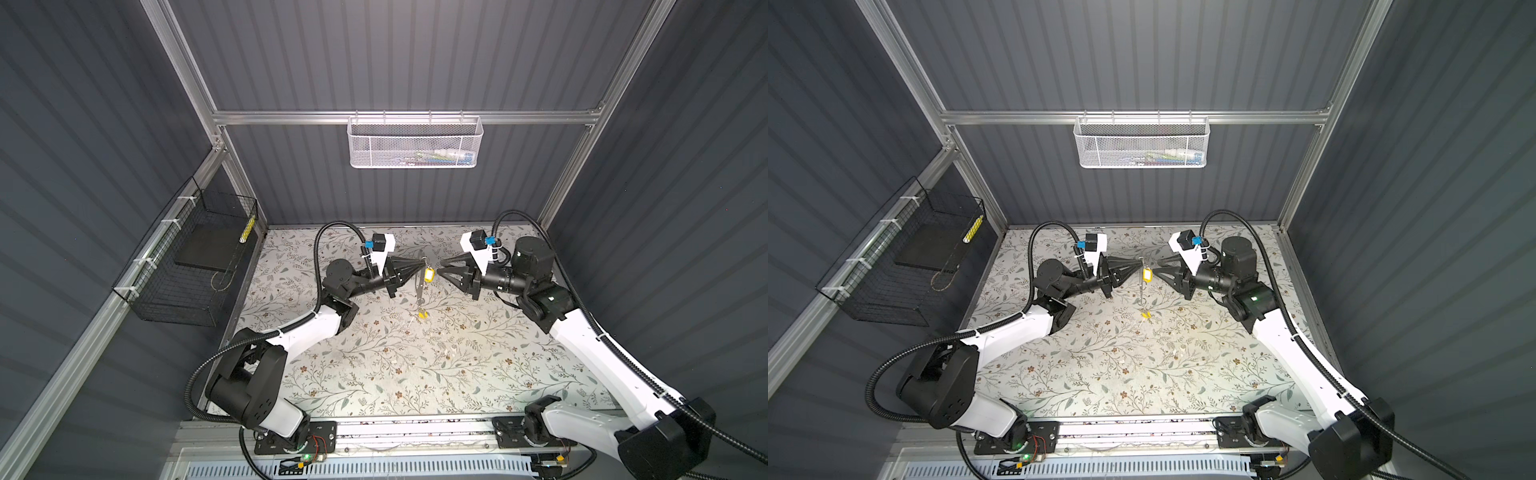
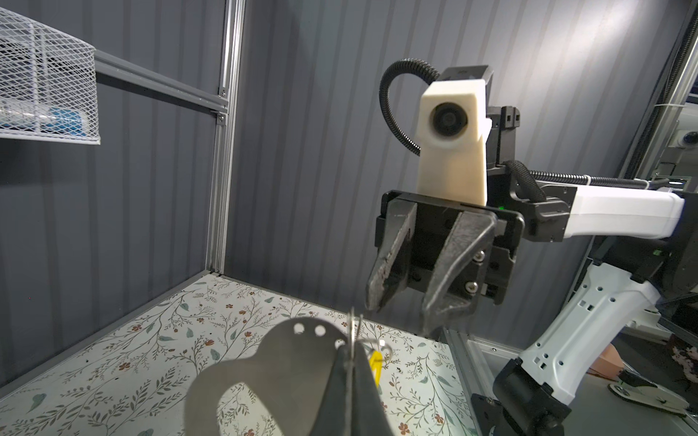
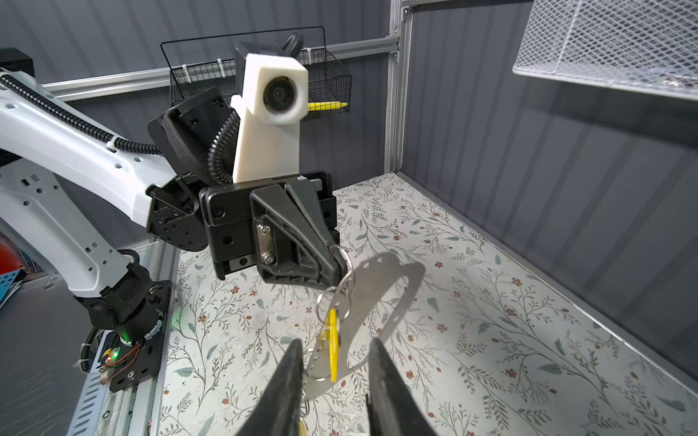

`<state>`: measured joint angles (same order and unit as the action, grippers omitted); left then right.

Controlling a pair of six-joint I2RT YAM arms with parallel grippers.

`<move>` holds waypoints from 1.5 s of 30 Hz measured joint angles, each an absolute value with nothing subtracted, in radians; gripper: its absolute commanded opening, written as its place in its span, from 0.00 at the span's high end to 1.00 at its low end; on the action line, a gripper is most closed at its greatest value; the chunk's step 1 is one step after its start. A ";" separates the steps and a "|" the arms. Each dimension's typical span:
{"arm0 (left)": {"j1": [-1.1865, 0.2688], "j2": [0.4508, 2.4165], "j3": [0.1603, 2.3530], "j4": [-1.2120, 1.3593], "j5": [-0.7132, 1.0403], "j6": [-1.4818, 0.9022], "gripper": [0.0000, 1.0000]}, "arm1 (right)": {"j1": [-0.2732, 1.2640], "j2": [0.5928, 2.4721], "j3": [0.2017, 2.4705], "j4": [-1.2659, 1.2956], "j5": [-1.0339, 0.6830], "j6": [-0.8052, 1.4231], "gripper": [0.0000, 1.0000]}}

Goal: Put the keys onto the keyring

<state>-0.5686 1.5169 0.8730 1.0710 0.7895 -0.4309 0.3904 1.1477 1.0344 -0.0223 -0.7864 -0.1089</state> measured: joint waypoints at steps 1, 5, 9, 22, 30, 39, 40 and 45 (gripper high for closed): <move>-0.569 1.517 0.873 1.071 0.796 -0.431 1.00 | 0.390 1.150 1.034 -0.023 -0.787 -0.111 0.71; -0.569 1.517 0.873 1.072 0.818 -0.433 1.00 | 0.389 1.166 1.038 -0.023 -0.797 -0.117 0.72; -0.569 1.517 0.873 1.084 0.840 -0.443 1.00 | 0.389 1.192 1.049 -0.014 -0.812 -0.117 0.72; -0.569 1.549 0.874 1.105 0.866 -0.469 1.00 | 0.389 1.222 1.065 0.012 -0.870 -0.112 0.76; -0.569 1.549 0.875 1.134 0.877 -0.490 1.00 | 0.389 1.239 1.068 0.015 -0.888 -0.111 0.80; -0.569 1.559 0.880 1.155 0.885 -0.509 1.00 | 0.389 1.241 1.068 0.028 -0.902 -0.105 0.83; -0.569 1.560 0.880 1.155 0.885 -0.509 1.00 | 0.389 1.241 1.068 0.031 -0.903 -0.105 0.83; -0.569 1.569 0.880 1.158 0.889 -0.510 1.00 | 0.392 1.253 1.081 0.036 -0.913 -0.105 0.86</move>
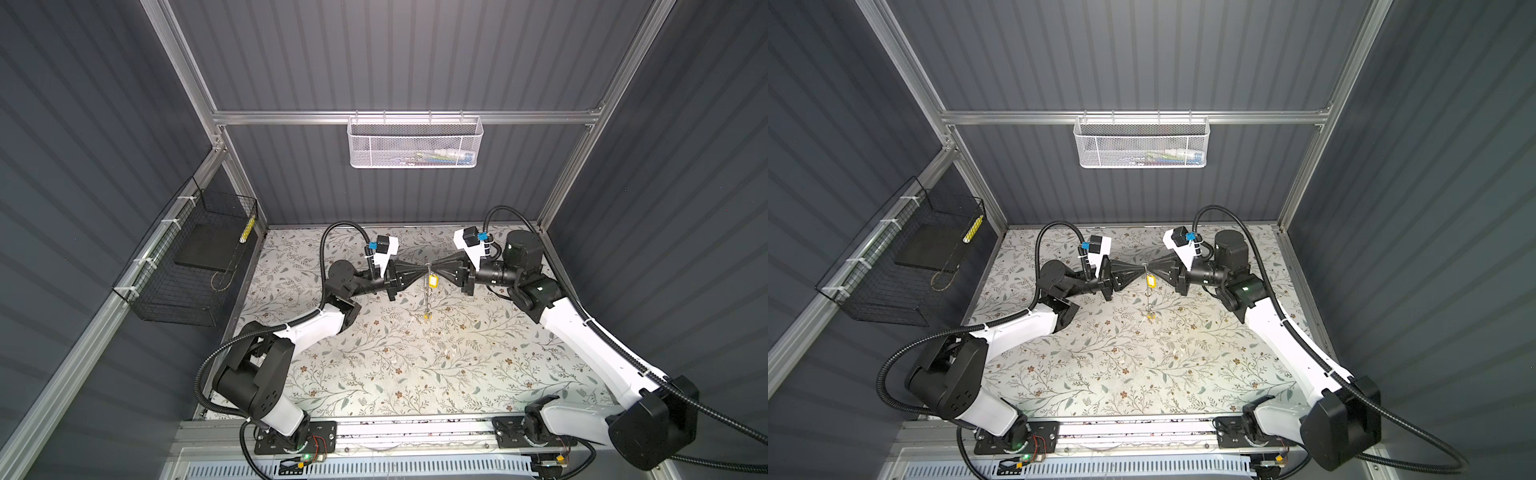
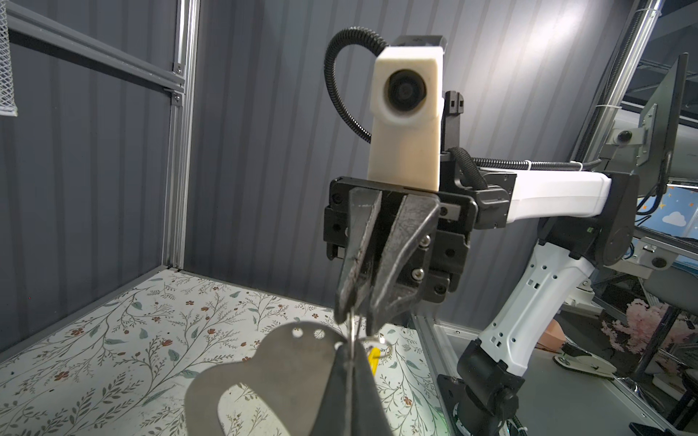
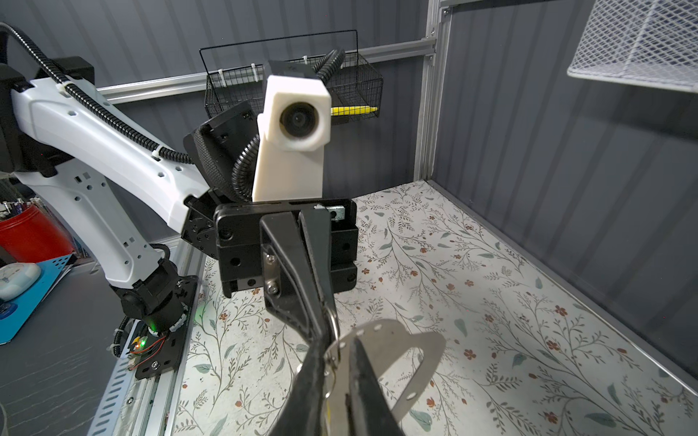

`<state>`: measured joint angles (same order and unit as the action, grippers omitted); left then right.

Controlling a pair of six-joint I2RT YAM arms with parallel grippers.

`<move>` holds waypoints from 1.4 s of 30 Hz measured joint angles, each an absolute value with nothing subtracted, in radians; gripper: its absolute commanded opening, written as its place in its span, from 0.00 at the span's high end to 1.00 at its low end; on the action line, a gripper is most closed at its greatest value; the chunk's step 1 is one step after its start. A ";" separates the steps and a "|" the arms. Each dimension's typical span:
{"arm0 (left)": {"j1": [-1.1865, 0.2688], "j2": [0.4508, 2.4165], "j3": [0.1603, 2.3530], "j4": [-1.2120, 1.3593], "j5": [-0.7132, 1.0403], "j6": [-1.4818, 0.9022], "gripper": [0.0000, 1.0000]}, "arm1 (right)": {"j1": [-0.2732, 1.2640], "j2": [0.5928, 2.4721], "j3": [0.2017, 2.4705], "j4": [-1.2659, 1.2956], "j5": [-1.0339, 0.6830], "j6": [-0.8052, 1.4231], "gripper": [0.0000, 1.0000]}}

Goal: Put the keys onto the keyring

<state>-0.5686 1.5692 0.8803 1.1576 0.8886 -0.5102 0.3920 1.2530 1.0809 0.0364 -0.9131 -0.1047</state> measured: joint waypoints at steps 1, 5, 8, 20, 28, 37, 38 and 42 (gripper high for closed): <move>-0.569 1.569 0.880 1.158 0.889 -0.510 1.00 | 0.393 1.257 1.085 0.036 -0.913 -0.105 0.86; -0.569 1.569 0.880 1.164 0.889 -0.510 1.00 | 0.397 1.267 1.095 0.036 -0.916 -0.105 0.87; -0.569 1.569 0.880 1.166 0.888 -0.510 1.00 | 0.400 1.268 1.095 0.035 -0.917 -0.105 0.88; -0.569 1.569 0.880 1.169 0.887 -0.511 1.00 | 0.402 1.269 1.095 0.030 -0.918 -0.113 1.00; -0.569 1.569 0.884 1.141 0.875 -0.501 0.83 | 0.402 1.269 1.101 0.009 -0.913 -0.127 1.00; -0.569 1.452 0.886 0.804 0.782 -0.332 0.76 | 0.402 1.288 1.198 -0.171 -0.862 -0.239 1.00; -0.569 1.426 0.891 0.741 0.762 -0.297 0.76 | 0.402 1.294 1.218 -0.206 -0.854 -0.258 1.00; -0.569 1.373 0.941 0.547 0.712 -0.190 0.76 | 0.402 1.330 1.309 -0.345 -0.826 -0.336 1.00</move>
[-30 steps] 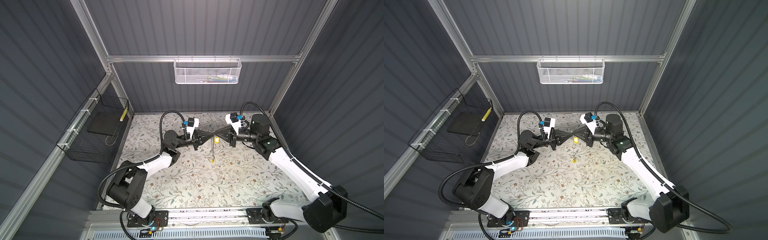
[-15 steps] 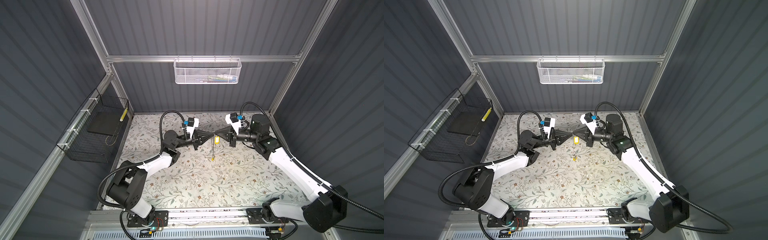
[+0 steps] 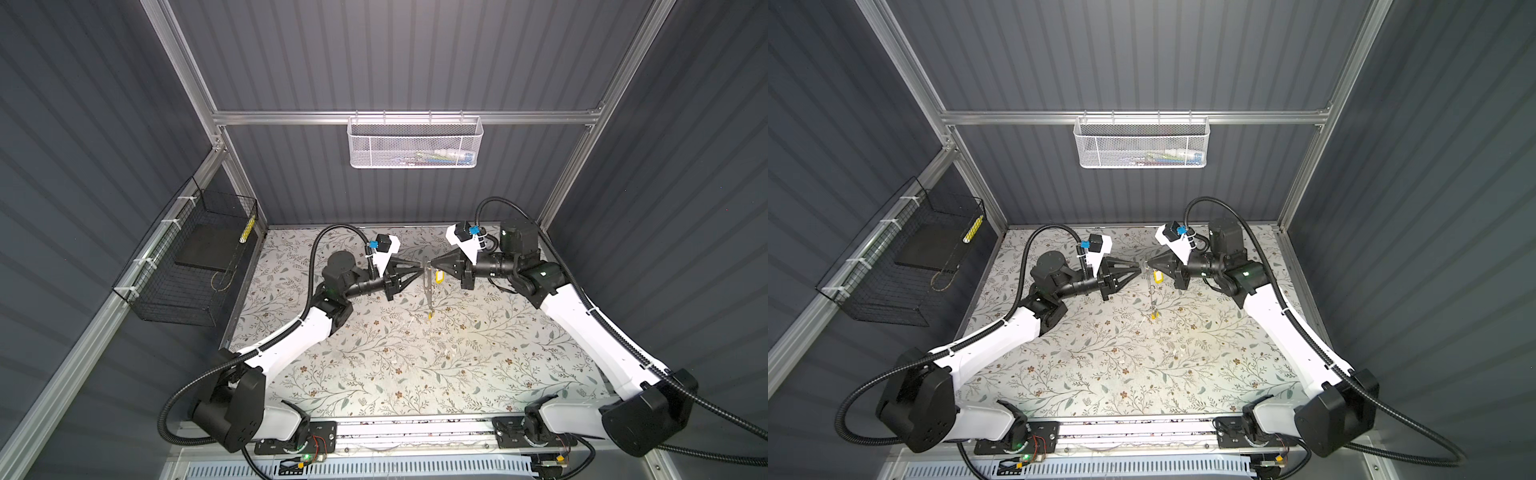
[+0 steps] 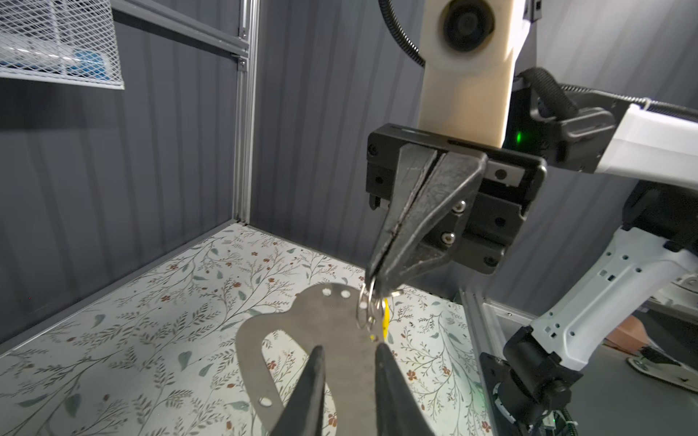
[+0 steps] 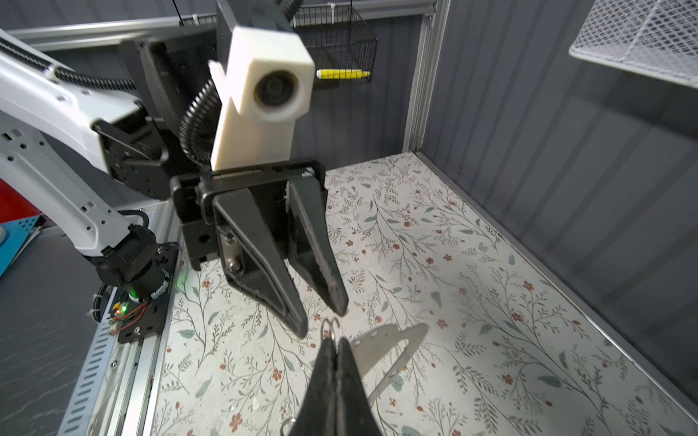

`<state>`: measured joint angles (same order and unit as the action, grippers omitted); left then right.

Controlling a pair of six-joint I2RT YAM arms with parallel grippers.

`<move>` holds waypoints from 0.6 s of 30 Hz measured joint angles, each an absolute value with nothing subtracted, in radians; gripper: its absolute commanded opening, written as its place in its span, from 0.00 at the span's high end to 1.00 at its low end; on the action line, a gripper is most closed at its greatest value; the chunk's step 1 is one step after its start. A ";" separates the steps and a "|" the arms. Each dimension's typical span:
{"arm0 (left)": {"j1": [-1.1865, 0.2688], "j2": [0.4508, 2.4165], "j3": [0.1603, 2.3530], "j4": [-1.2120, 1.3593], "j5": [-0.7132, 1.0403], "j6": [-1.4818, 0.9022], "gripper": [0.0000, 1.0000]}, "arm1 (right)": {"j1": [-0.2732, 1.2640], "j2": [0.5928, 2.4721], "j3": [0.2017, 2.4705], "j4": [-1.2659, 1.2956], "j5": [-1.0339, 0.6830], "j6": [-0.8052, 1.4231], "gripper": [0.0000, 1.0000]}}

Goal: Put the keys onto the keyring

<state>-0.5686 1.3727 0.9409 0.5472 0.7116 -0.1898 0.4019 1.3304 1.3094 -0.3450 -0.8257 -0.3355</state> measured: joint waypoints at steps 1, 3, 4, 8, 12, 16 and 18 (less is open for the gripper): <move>-0.569 1.368 0.951 0.513 0.705 -0.169 0.75 | 0.402 1.340 1.329 -0.375 -0.819 -0.352 1.00; -0.569 1.363 0.968 0.444 0.698 -0.125 0.76 | 0.402 1.362 1.371 -0.448 -0.803 -0.391 1.00; -0.569 1.363 0.972 0.418 0.697 -0.108 0.76 | 0.402 1.371 1.387 -0.478 -0.799 -0.407 1.00; -0.569 1.368 0.994 0.309 0.710 -0.049 0.76 | 0.403 1.412 1.461 -0.610 -0.780 -0.477 1.00; -0.569 1.389 1.038 0.249 0.751 -0.017 0.76 | 0.414 1.437 1.517 -0.709 -0.766 -0.538 1.00; -0.569 1.417 1.078 0.223 0.809 -0.007 0.75 | 0.431 1.458 1.559 -0.790 -0.751 -0.589 1.00; -0.569 1.427 1.089 0.219 0.833 -0.006 0.75 | 0.437 1.467 1.572 -0.815 -0.747 -0.606 1.00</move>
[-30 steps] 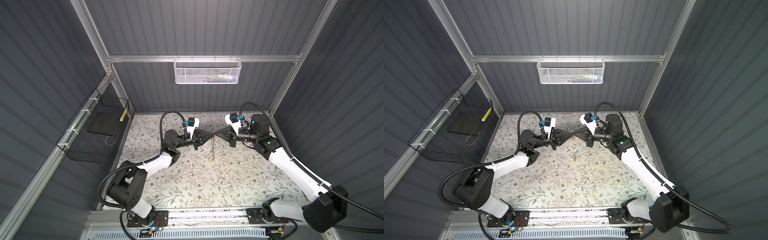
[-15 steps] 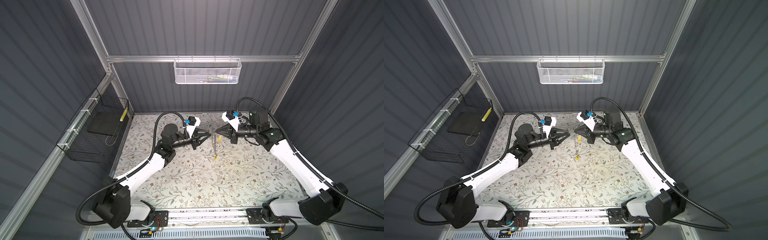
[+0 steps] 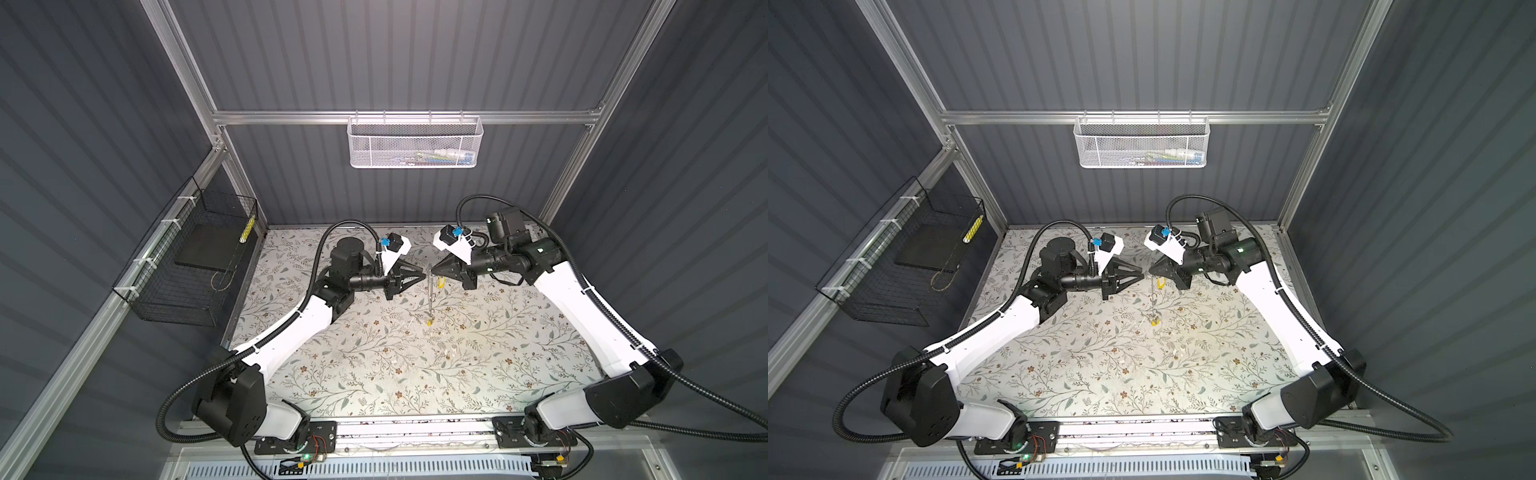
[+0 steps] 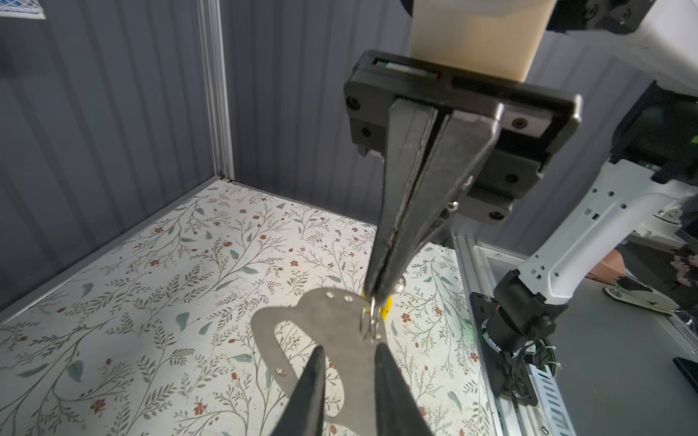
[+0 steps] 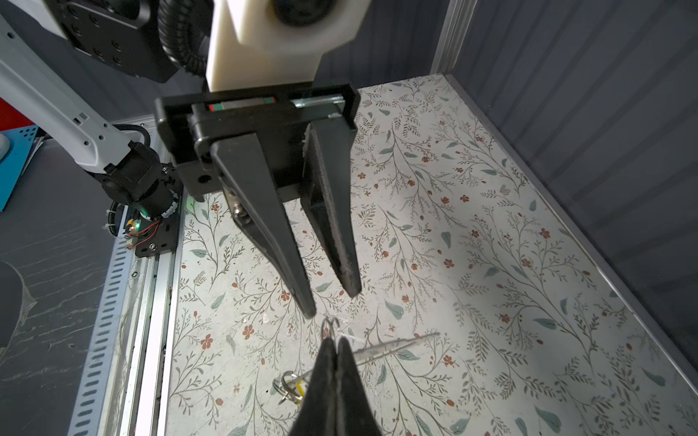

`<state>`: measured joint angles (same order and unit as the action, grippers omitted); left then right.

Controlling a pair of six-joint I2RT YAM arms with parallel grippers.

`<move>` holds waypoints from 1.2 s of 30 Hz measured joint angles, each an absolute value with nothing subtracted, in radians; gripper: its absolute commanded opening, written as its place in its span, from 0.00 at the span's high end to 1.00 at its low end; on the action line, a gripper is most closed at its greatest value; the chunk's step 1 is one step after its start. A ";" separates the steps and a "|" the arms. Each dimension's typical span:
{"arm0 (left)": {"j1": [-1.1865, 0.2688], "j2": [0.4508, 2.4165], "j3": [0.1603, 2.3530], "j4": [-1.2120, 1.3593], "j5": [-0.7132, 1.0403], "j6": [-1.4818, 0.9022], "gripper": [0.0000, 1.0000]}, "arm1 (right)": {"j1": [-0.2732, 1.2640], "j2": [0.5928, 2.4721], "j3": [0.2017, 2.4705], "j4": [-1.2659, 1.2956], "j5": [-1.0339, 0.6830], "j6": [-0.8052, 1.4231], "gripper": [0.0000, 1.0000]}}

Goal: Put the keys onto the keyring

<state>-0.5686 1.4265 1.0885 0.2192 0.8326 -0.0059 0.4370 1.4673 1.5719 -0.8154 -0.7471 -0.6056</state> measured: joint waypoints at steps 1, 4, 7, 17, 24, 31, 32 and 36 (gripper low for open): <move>-0.569 1.430 1.093 0.215 0.844 -0.006 0.75 | 0.440 1.471 1.574 -0.823 -0.747 -0.612 1.00; -0.569 1.433 1.095 0.212 0.871 -0.004 0.75 | 0.448 1.481 1.574 -0.846 -0.747 -0.628 1.00; -0.569 1.433 1.095 0.209 0.898 -0.002 0.77 | 0.453 1.488 1.574 -0.853 -0.744 -0.636 1.00; -0.569 1.435 1.100 0.186 0.922 0.005 0.85 | 0.459 1.491 1.574 -0.857 -0.746 -0.641 1.00; -0.569 1.447 1.116 0.175 0.934 0.008 0.85 | 0.464 1.491 1.574 -0.859 -0.748 -0.646 1.00; -0.577 1.456 1.127 0.150 0.940 0.026 0.86 | 0.468 1.491 1.574 -0.857 -0.750 -0.648 1.00; -0.577 1.456 1.127 0.149 0.940 0.028 0.88 | 0.468 1.489 1.574 -0.857 -0.751 -0.648 1.00; -0.578 1.456 1.127 0.141 0.941 0.039 0.90 | 0.467 1.484 1.574 -0.857 -0.748 -0.647 1.00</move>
<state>-0.5781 1.4555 1.1275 0.1410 0.9405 0.0395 0.4667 1.4837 1.5738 -0.8566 -0.7479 -0.6472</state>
